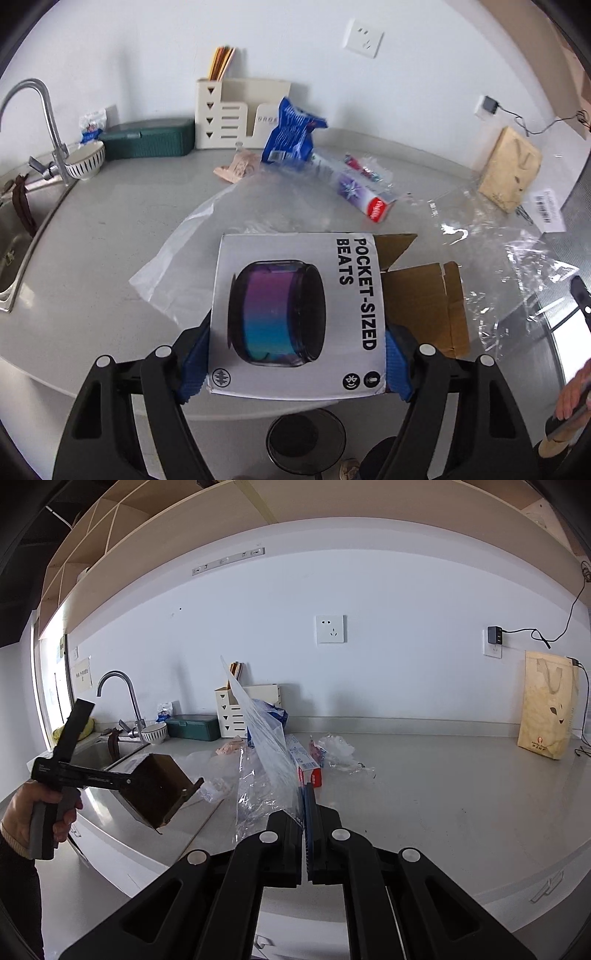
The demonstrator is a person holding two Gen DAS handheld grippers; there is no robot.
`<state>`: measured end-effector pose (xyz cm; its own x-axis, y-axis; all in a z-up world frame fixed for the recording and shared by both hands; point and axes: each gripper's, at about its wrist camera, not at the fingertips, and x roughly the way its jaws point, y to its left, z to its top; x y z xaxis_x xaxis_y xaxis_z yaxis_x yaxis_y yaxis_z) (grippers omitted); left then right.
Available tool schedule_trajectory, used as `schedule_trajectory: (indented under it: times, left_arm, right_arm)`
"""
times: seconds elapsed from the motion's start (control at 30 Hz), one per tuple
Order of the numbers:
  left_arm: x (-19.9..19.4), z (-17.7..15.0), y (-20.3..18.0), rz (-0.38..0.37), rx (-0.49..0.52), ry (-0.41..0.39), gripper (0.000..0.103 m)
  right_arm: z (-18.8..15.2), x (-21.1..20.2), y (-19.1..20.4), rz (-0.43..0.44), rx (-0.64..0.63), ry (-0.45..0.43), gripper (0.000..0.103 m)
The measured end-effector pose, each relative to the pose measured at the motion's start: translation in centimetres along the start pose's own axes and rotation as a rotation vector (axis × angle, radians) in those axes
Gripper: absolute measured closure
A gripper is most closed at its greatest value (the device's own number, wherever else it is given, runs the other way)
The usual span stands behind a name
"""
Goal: Collect trash
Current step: 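Carry the box and the bag down over the black mesh trash bin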
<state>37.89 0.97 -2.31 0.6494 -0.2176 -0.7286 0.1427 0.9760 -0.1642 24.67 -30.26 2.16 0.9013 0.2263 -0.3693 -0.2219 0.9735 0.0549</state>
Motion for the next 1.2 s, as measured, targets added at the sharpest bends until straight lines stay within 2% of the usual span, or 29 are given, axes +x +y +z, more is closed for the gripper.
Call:
schedule_trajectory:
  times: [0.23, 0.4, 0.53, 0.87, 1.03, 1.2]
  left_arm:
    - [-6.9, -7.0, -3.3, -0.072, 0.077, -0.081, 0.027]
    - [-9.8, -12.3, -4.4, -0.143, 0.108, -0.112, 0.027]
    - [-10.9, -16.4, -4.4, -0.178, 0.124, -0.103, 0.027]
    - [-9.9, -23.4, -3.0, -0.194, 0.129, -0.038, 0.027]
    - [-7.2, -26.5, -2.3, -0.19, 0.106, 0.013, 0.027]
    - [-3.6, -29.5, -1.4, -0.188, 0.085, 0.05, 0.027]
  right_arm:
    - [-2.9, -4.2, 2.1, 0.004, 0.01, 0.025, 0.097]
    - [-6.5, -7.0, 3.8, -0.005, 0.013, 0.05, 0.097]
    - [-9.5, -8.2, 5.2, -0.002, 0.016, 0.092, 0.097]
    - [-17.7, -9.6, 6.7, -0.005, 0.037, 0.207, 0.097]
    - [-21.9, -8.2, 7.0, 0.006, 0.043, 0.305, 0.097]
    - [-25.5, -6.0, 6.9, 0.046, 0.069, 0.361, 0.097]
